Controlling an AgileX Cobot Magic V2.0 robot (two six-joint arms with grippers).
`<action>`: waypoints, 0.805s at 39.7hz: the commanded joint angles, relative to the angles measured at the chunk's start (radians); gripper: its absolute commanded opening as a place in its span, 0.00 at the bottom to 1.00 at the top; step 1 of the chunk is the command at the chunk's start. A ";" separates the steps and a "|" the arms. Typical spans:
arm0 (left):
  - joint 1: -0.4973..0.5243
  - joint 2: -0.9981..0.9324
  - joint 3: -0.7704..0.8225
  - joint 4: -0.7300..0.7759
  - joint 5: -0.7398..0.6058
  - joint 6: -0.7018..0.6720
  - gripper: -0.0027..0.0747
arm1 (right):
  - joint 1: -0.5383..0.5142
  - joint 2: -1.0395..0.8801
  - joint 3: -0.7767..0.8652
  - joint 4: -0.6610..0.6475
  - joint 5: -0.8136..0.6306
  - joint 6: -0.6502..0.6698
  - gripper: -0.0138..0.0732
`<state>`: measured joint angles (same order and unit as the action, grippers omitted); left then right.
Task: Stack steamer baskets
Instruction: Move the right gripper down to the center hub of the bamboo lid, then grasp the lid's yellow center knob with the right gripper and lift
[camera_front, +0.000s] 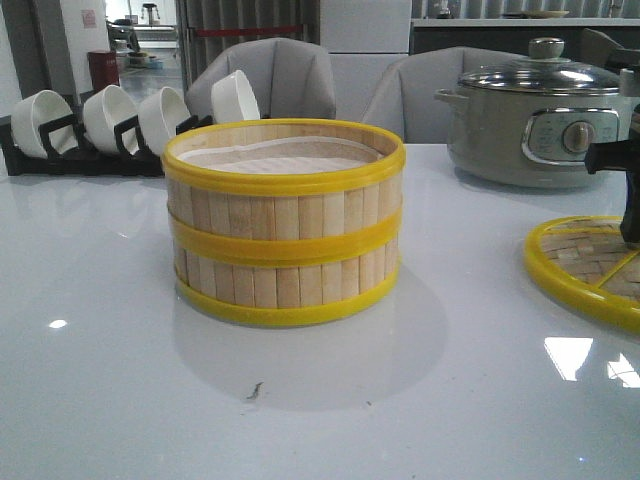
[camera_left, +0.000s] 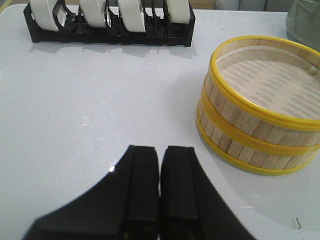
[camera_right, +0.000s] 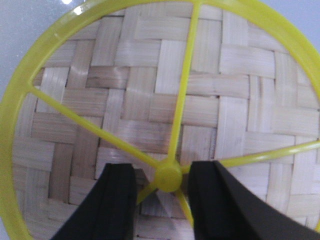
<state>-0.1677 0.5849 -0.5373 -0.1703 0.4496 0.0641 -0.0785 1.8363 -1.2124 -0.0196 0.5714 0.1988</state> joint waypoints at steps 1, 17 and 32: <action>-0.005 0.001 -0.029 -0.006 -0.078 -0.003 0.14 | -0.003 -0.047 -0.034 0.002 -0.041 0.000 0.51; -0.005 0.001 -0.029 -0.006 -0.078 -0.003 0.14 | 0.006 -0.059 -0.036 0.002 -0.041 0.000 0.22; -0.005 0.001 -0.029 -0.006 -0.078 -0.003 0.14 | 0.102 -0.204 -0.150 0.002 0.015 0.000 0.22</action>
<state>-0.1677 0.5849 -0.5373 -0.1703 0.4496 0.0641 0.0019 1.7212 -1.2862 -0.0150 0.6062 0.1988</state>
